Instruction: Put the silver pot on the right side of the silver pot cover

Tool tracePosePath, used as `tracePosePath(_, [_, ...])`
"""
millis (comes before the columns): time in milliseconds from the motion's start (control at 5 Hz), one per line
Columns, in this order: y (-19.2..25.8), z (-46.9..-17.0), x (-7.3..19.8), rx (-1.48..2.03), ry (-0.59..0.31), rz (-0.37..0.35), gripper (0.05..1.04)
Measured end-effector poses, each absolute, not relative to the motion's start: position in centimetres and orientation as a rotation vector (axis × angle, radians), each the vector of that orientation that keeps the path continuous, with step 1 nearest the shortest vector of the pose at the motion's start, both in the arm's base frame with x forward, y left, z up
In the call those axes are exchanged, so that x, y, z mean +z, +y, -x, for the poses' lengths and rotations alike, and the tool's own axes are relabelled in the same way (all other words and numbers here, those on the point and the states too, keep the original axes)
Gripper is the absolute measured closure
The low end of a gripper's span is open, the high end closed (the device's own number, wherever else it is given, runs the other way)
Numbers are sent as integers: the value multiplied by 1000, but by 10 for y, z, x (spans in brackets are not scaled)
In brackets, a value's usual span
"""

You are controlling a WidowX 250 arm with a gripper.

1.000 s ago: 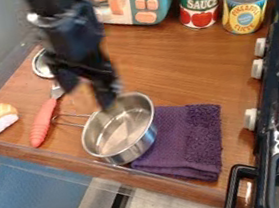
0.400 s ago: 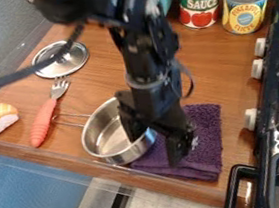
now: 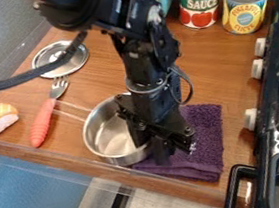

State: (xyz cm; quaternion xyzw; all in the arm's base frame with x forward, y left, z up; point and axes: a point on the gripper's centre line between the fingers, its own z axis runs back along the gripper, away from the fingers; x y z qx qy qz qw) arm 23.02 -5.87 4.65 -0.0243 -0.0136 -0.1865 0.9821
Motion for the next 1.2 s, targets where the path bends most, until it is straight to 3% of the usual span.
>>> tracePosePath(200, [-51,-230,68,-365,-44,80,935])
tracePosePath(400, [-43,-228,87,-371,-41,122,1006])
tracePosePath(800, [-25,-275,118,-411,-99,93,1007])
tracePosePath(1000, [-17,-310,115,-435,-113,65,1007])
tracePosePath(1200, [-2,-338,95,-454,-83,14,1007])
